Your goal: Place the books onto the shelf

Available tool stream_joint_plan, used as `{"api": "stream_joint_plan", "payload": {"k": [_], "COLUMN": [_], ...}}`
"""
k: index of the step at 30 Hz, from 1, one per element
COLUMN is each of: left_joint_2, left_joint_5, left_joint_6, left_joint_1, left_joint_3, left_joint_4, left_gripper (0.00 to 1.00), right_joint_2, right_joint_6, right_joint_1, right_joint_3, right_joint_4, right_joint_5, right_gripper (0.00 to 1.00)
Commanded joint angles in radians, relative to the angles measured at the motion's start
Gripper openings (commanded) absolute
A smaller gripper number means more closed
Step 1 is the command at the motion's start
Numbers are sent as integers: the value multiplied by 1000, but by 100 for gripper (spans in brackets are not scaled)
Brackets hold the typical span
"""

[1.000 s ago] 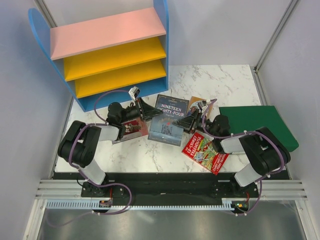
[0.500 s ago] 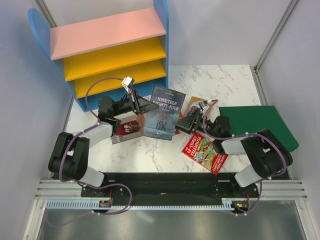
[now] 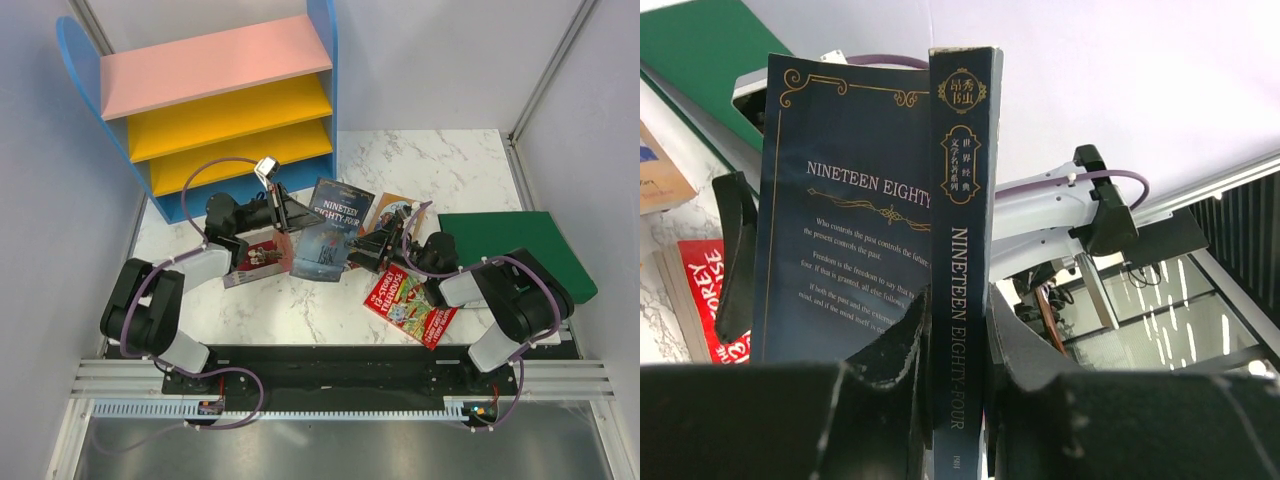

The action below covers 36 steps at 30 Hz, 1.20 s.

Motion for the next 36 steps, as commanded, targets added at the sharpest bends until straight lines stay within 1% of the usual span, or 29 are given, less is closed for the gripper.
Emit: {"api": "stream_joint_plan", "payload": {"k": [1, 8, 13, 17, 19, 20, 23, 24, 26, 27, 28, 29, 30, 31, 32, 33, 34, 35, 36], "left_joint_2": [41, 127, 192, 237, 237, 230, 200, 171, 144, 118, 104, 93, 78, 71, 65, 58, 45, 36, 29], "left_joint_5": [13, 26, 35, 36, 32, 31, 26, 20, 6, 3, -1, -4, -7, -10, -9, -7, -7, -6, -6], "left_joint_6": [-59, -68, -119, -114, -76, -56, 50, 106, 162, 214, 241, 266, 304, 312, 315, 318, 318, 321, 324], "left_joint_1": [-36, -36, -38, -36, -35, -35, -24, -12, 2, 9, 11, 13, 11, 13, 11, 10, 10, 10, 8], "left_joint_3": [37, 28, 27, 2, -12, -15, -16, -18, -12, -1, 7, 14, 28, 28, 30, 30, 25, 24, 17], "left_joint_4": [114, 145, 214, 241, 209, 188, 42, -39, -128, -168, -258, -294, -331, -360, -365, -366, -368, -369, -369], "left_gripper": [2, 2, 2, 2, 2, 2, 2, 2, 2, 2, 2, 2, 2, 2, 2, 2, 4, 6, 11], "right_joint_2": [-2, -40, -38, -46, -55, -66, -100, -113, -162, -181, -199, -237, -256, -273, -302, -314, -325, -339, -344], "right_joint_6": [34, 27, 14, 20, 20, 16, 4, -10, -36, -76, -99, -117, -163, -190, -217, -240, -289, -312, -328], "right_joint_1": [-1, 0, -1, 0, 0, -1, -1, -1, -1, -1, -1, -3, -3, -1, -1, -1, -1, -1, -1], "right_joint_3": [13, 2, -10, -7, -10, -12, -14, -10, -3, 12, 20, 29, 48, 60, 74, 103, 118, 134, 158], "right_joint_4": [325, 312, 307, 307, 298, 292, 252, 232, 136, 91, -5, -53, -104, -215, -266, -314, -398, -440, -472], "right_joint_5": [43, 52, 57, 57, 55, 55, 54, 54, 57, 57, 57, 67, 73, 78, 83, 83, 81, 84, 87], "right_gripper": [98, 98, 98, 98, 98, 96, 90, 89, 76, 70, 60, 52, 43, 27, 18, 12, 5, 2, 1]}}
